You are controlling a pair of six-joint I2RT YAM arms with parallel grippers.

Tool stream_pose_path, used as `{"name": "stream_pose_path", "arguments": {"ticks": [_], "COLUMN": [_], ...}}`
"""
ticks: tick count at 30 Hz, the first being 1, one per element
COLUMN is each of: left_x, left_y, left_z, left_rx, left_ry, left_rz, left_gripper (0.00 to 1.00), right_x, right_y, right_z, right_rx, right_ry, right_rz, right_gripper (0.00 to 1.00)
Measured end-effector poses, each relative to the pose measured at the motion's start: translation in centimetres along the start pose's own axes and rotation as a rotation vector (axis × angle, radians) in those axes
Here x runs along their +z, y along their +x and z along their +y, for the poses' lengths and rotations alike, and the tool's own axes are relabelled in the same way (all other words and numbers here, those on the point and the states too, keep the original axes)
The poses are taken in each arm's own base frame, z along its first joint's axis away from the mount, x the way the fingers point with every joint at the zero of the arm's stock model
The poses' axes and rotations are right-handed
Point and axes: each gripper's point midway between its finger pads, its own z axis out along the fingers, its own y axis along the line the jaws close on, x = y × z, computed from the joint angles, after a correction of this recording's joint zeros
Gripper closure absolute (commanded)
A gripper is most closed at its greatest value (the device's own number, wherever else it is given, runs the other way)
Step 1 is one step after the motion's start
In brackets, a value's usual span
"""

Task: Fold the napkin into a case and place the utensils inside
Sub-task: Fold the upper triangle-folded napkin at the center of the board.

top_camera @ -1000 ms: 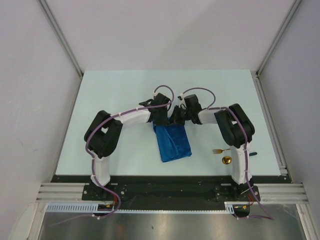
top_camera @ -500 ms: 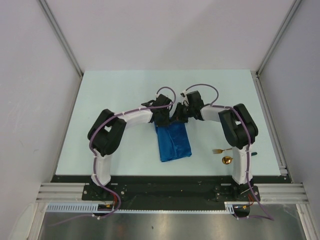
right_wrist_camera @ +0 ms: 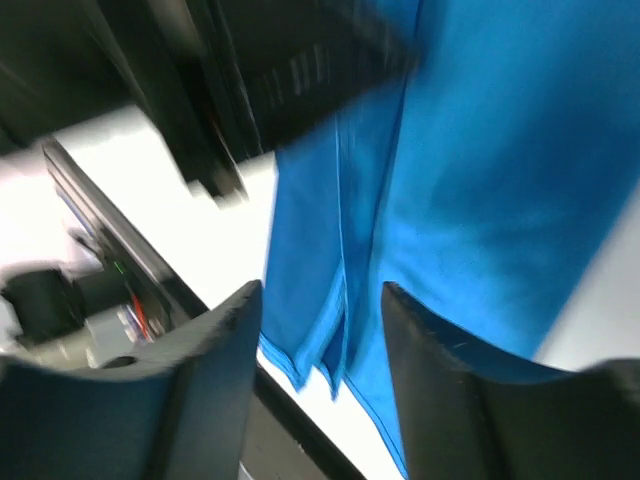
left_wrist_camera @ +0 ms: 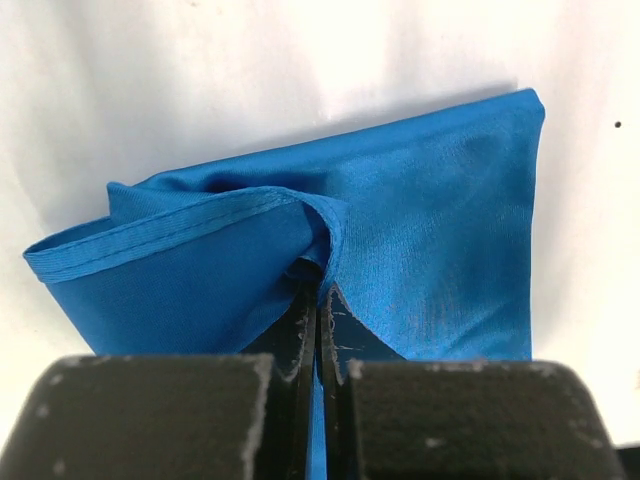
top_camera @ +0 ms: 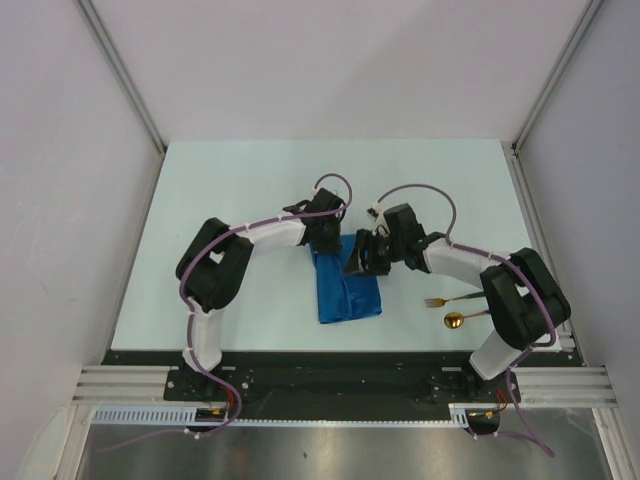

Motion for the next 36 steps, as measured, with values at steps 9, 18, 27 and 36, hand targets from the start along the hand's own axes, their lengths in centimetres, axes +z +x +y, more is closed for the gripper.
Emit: {"name": "stream_pose_path", "arguments": {"ticks": [9, 18, 27, 36], "left_x": [0.1, 0.0, -0.2, -3.2], "left_y": [0.3, 0.6, 1.0, -0.5], "left_z": [-0.4, -1.0, -1.7, -2.0], "left_rx": [-0.027, -0.072, -0.109, -0.08], "left_ry": [0.02, 0.042, 0.079, 0.143], "left_rz": [0.015, 0.035, 0.066, 0.048], "left_gripper": [0.97, 0.94, 0.68, 0.28], "right_x": [1.5, 3.2, 4.7, 4.5], "right_y": [5.8, 5.7, 5.9, 5.8], "right_z": [-0.1, -0.2, -1.6, -2.2], "right_rx": [-0.033, -0.035, 0.016, 0.116], "right_ry": [0.001, -0.021, -0.022, -0.088], "right_rz": [0.105, 0.087, 0.073, 0.047], "right_gripper": [0.4, 0.5, 1.0, 1.0]}}
